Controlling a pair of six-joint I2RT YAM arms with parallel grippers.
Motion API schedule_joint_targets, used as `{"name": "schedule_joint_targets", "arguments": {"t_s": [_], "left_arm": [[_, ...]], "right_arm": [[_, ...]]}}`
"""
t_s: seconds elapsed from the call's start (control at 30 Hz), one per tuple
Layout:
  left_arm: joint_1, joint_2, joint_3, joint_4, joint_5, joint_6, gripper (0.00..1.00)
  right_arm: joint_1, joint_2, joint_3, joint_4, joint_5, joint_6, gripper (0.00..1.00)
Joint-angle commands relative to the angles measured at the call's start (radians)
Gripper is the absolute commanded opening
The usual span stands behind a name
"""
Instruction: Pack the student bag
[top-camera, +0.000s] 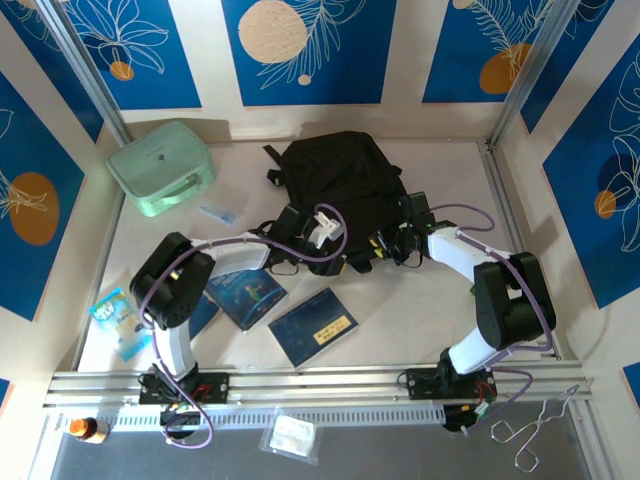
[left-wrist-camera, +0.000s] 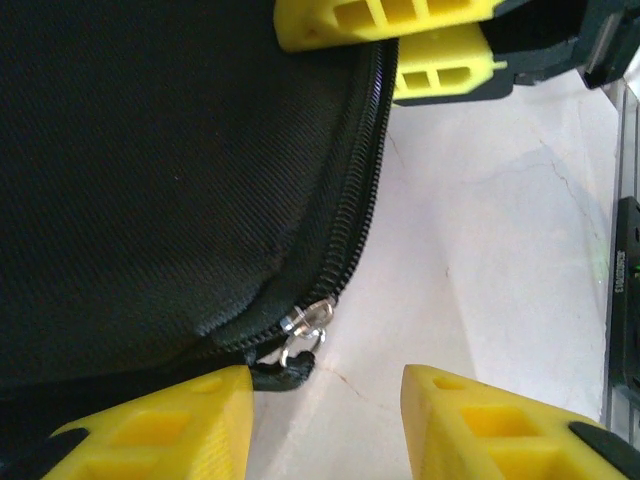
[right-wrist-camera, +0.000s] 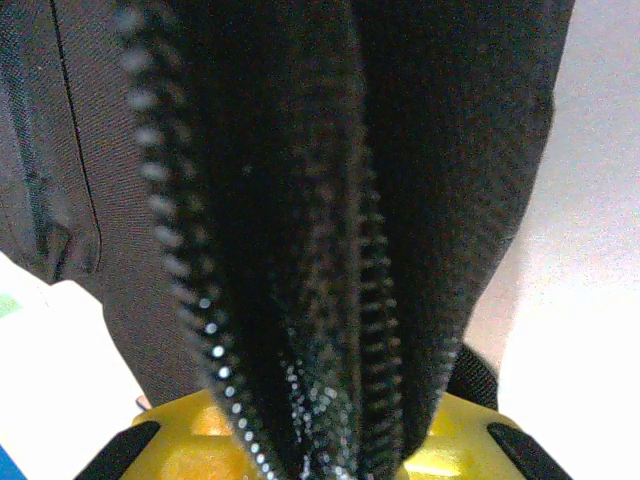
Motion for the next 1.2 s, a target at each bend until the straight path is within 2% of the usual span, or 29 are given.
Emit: {"name": "schedule_joint_targets", "arguments": {"t_s": [0.0, 0.13, 0.3, 0.6, 0.87, 1.0, 1.17], "left_arm": [[0.001, 0.033, 0.024, 0.046, -0.018, -0.008, 0.42], [0.000, 0.049, 0.043, 0.027, -0.078, -0.001, 0.41], [-0.002, 0.057, 0.057, 0.041, -0.127, -0.021, 0.34], [-0.003, 0.053, 0.057, 0.062, -0.151, -0.041, 0.15], [-0.003, 0.034, 0.030, 0.087, -0.105, -0.007, 0.03], [-0.003, 0.011, 0.038, 0.013, -0.142, 0.050, 0.00], [0.009, -0.033, 0.046, -0.163, -0.226, 0.154, 0.00]], "right_arm": [[0.004, 0.004, 0.027, 0.006, -0.007, -0.009, 0.20], [0.006, 0.009, 0.028, 0.011, -0.009, -0.007, 0.20], [0.007, 0.011, 0.025, 0.015, -0.012, -0.006, 0.19], [0.008, 0.013, 0.023, 0.020, -0.014, -0.002, 0.19], [0.009, 0.019, 0.027, 0.025, -0.017, -0.002, 0.18], [0.005, 0.019, 0.034, 0.012, 0.002, -0.014, 0.18], [0.001, 0.007, 0.046, -0.036, 0.067, -0.049, 0.14]]}}
